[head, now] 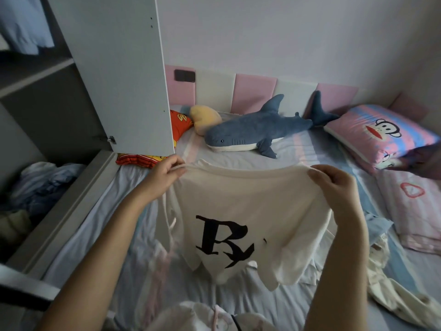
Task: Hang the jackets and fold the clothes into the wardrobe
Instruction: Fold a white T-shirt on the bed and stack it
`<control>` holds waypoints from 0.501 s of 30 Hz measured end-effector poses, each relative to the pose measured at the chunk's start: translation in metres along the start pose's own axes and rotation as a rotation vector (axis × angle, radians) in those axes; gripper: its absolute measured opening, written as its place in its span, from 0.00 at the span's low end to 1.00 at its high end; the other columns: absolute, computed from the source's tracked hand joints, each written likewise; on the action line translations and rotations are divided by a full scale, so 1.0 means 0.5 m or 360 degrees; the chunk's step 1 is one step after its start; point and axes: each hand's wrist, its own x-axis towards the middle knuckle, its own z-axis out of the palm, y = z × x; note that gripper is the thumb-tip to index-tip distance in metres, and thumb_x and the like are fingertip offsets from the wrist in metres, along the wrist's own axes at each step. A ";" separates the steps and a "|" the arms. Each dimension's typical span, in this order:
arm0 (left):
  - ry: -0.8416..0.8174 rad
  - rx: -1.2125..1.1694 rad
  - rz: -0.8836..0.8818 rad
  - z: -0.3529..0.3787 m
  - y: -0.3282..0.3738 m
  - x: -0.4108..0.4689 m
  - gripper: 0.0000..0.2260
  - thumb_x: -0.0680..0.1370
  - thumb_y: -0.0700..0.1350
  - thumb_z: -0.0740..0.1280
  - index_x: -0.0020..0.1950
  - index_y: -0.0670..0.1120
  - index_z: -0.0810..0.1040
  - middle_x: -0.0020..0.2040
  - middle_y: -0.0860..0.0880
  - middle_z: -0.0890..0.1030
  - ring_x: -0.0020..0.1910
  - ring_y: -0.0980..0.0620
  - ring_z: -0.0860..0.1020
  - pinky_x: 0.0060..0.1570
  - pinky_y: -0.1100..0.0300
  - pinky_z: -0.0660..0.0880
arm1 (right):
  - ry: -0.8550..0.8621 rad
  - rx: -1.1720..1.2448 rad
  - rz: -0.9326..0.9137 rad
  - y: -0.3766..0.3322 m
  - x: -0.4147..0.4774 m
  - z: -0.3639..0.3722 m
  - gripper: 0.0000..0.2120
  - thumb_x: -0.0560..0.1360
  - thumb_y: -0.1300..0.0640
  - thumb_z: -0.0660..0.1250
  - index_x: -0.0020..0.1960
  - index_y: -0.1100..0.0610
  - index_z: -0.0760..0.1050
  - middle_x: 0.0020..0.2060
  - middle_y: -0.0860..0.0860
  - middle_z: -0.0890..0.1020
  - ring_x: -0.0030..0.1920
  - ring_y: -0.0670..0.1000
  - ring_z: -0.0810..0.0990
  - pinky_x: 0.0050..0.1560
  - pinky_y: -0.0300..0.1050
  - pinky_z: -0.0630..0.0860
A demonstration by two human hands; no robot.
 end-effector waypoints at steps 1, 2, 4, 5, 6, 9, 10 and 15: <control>0.0006 0.0089 0.0003 -0.005 -0.006 0.004 0.04 0.75 0.39 0.68 0.43 0.44 0.73 0.41 0.47 0.76 0.41 0.54 0.74 0.45 0.61 0.69 | 0.0095 -0.0045 -0.0015 0.008 0.007 0.005 0.04 0.74 0.62 0.69 0.42 0.54 0.79 0.31 0.41 0.80 0.38 0.40 0.75 0.37 0.25 0.67; -0.0008 0.0229 0.0008 -0.009 -0.009 0.008 0.06 0.74 0.35 0.69 0.44 0.44 0.74 0.43 0.44 0.78 0.45 0.50 0.77 0.49 0.58 0.72 | 0.0164 -0.0085 -0.0018 0.010 0.011 0.014 0.05 0.74 0.62 0.69 0.42 0.54 0.79 0.34 0.43 0.80 0.41 0.44 0.76 0.38 0.25 0.67; 0.0090 0.0465 0.0074 -0.009 -0.007 0.013 0.09 0.70 0.33 0.73 0.42 0.44 0.77 0.43 0.42 0.80 0.45 0.43 0.78 0.50 0.50 0.75 | 0.0378 -0.0130 -0.0105 0.013 0.011 0.037 0.03 0.73 0.62 0.68 0.43 0.57 0.81 0.38 0.51 0.80 0.42 0.46 0.76 0.40 0.25 0.66; 0.0270 0.0499 0.0136 -0.007 -0.003 0.018 0.08 0.68 0.34 0.74 0.40 0.43 0.77 0.41 0.43 0.80 0.41 0.44 0.78 0.45 0.50 0.76 | 0.0537 -0.0074 -0.0163 0.010 0.010 0.047 0.04 0.72 0.62 0.67 0.44 0.59 0.81 0.38 0.51 0.80 0.41 0.44 0.75 0.41 0.27 0.67; 0.0485 0.0519 0.0189 -0.007 0.005 0.021 0.08 0.68 0.34 0.75 0.39 0.41 0.77 0.38 0.44 0.79 0.38 0.44 0.77 0.41 0.52 0.75 | 0.0689 0.0025 -0.0190 0.008 0.013 0.055 0.04 0.72 0.62 0.67 0.44 0.59 0.81 0.38 0.51 0.79 0.40 0.42 0.74 0.43 0.30 0.68; 0.0680 0.0660 0.0053 -0.015 0.011 0.041 0.10 0.68 0.36 0.74 0.36 0.42 0.74 0.35 0.45 0.78 0.36 0.43 0.76 0.35 0.54 0.71 | 0.0742 0.0043 0.0033 -0.002 0.041 0.061 0.08 0.70 0.51 0.68 0.37 0.54 0.76 0.30 0.47 0.75 0.34 0.43 0.71 0.39 0.42 0.67; 0.0626 0.0738 -0.0029 -0.022 0.006 0.047 0.11 0.68 0.37 0.74 0.35 0.44 0.73 0.34 0.46 0.78 0.36 0.42 0.77 0.35 0.54 0.70 | 0.0643 -0.0109 0.0081 0.001 0.051 0.058 0.11 0.69 0.47 0.69 0.36 0.54 0.75 0.29 0.47 0.74 0.35 0.46 0.72 0.38 0.43 0.66; 0.0933 0.0881 0.0278 -0.066 0.016 0.072 0.07 0.68 0.29 0.66 0.38 0.40 0.73 0.37 0.43 0.76 0.36 0.44 0.73 0.35 0.57 0.65 | 0.0576 -0.0415 -0.0252 0.012 0.082 0.041 0.05 0.73 0.54 0.70 0.41 0.55 0.78 0.37 0.52 0.78 0.41 0.54 0.75 0.41 0.44 0.65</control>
